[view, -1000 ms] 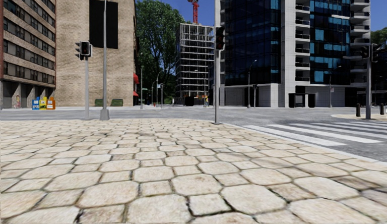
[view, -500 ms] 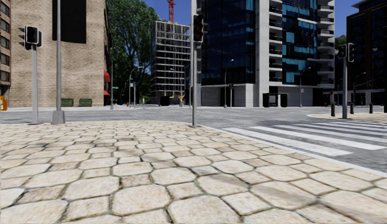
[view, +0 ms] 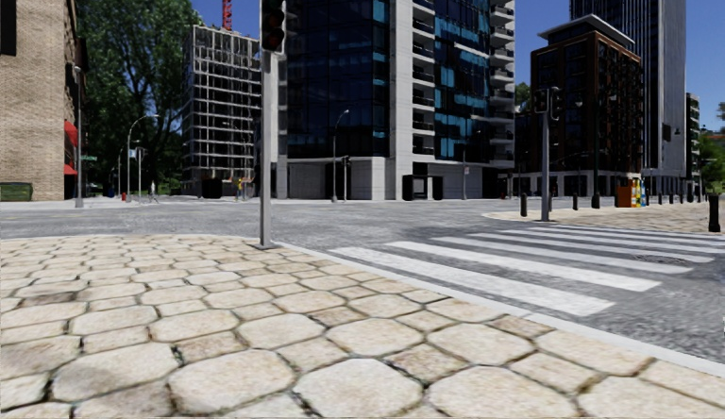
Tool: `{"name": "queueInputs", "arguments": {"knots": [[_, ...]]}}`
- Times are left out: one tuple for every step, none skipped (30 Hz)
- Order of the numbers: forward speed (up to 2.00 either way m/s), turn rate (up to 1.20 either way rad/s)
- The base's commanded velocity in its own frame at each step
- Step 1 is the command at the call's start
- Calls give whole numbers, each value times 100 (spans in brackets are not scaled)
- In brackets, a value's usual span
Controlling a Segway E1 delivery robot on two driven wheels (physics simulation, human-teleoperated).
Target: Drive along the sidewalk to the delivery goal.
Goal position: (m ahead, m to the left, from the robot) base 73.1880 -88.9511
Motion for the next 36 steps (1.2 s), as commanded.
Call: {"name": "queueInputs", "arguments": {"knots": [[200, -59], [200, -59], [200, -59], [200, -59], [200, -59], [200, -59], [200, -59], [200, -58], [200, -58], [200, -57], [200, -57], [200, -56], [200, -56], [200, -56], [200, -56], [200, -55], [200, -54], [200, -54], [200, -54], [200, -53], [200, -51], [200, -47], [200, -43], [200, -41], [200, -41], [200, -41], [200, -40], [200, -40], [195, -40], [189, -40], [189, -40], [177, -39], [166, -37], [163, -36], [161, -36], [160, -36]]}}
